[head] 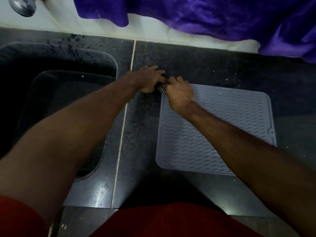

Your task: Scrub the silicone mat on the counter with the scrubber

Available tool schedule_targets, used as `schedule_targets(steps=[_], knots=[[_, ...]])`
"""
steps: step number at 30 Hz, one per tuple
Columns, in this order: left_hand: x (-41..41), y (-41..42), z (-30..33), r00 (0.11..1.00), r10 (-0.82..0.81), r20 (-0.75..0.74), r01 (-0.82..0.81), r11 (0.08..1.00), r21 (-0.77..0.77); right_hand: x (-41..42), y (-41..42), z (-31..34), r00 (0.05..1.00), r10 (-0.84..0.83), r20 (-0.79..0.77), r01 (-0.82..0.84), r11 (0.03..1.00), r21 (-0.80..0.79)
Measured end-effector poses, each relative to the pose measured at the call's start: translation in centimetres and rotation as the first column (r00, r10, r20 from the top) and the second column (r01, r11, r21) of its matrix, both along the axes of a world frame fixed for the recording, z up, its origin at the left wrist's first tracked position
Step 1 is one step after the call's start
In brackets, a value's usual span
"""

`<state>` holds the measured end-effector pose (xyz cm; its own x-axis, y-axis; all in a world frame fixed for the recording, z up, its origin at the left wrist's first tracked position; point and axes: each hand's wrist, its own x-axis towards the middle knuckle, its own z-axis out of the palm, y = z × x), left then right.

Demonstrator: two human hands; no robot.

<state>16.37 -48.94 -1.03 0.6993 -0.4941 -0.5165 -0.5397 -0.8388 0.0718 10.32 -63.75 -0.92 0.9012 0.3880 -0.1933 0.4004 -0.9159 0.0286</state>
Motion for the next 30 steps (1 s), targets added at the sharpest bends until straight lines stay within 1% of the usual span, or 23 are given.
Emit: schedule_targets(steps=[4,6,9,11,14,17,19,22,23,25,28,30], knots=[[-0.4,-0.3,0.5,1.0,0.003,0.009,-0.004,0.996,0.088,-1.2,0.3,-0.1,0.999,0.035,0.012,-0.035,0.998,-0.059],[-0.8,-0.6,0.7,0.996,-0.055,0.072,0.042,0.985,0.169,-1.5,0.3,-0.2,0.999,0.039,0.008,-0.038,0.997,-0.063],[-1.8,-1.3,0.8,0.971,-0.175,0.161,0.114,0.937,0.33,-2.0,0.5,0.2,0.999,0.047,-0.004,-0.048,0.996,-0.076],[-2.3,-1.6,0.6,0.965,-0.193,0.175,0.116,0.92,0.374,-3.5,0.6,0.4,0.998,0.063,-0.02,-0.065,0.995,-0.08],[-2.9,-1.7,0.5,0.972,-0.161,0.173,0.084,0.919,0.385,-8.1,-0.1,-0.3,0.994,0.108,0.002,-0.108,0.994,-0.033],[-3.4,-2.1,0.6,0.98,-0.109,0.168,0.039,0.926,0.374,-11.0,-1.0,-0.3,0.991,0.124,-0.051,-0.122,0.992,0.025],[-3.6,-2.5,0.8,0.984,-0.079,0.158,0.015,0.928,0.372,-10.3,-1.4,0.0,0.993,0.097,-0.067,-0.092,0.993,0.069],[-3.7,-3.0,0.8,0.99,-0.007,0.142,-0.042,0.941,0.335,-7.7,-1.1,-0.3,1.0,-0.01,-0.02,0.012,0.994,0.108],[-3.8,-3.0,0.7,0.991,0.023,0.134,-0.065,0.947,0.315,-7.4,-0.7,-0.6,0.999,-0.033,-0.009,0.033,0.994,0.109],[-3.9,-3.0,0.5,0.99,0.065,0.122,-0.097,0.956,0.277,-7.9,0.0,-0.8,1.0,-0.023,-0.001,0.023,0.997,0.07],[-3.8,-3.0,-0.1,0.989,0.061,0.132,-0.093,0.963,0.252,-11.0,0.0,-0.8,1.0,0.013,0.026,-0.015,0.997,0.074],[-3.7,-2.8,-0.4,0.99,0.049,0.129,-0.081,0.964,0.253,-14.2,-0.5,-0.9,0.999,0.053,-0.005,-0.053,0.996,0.071]])
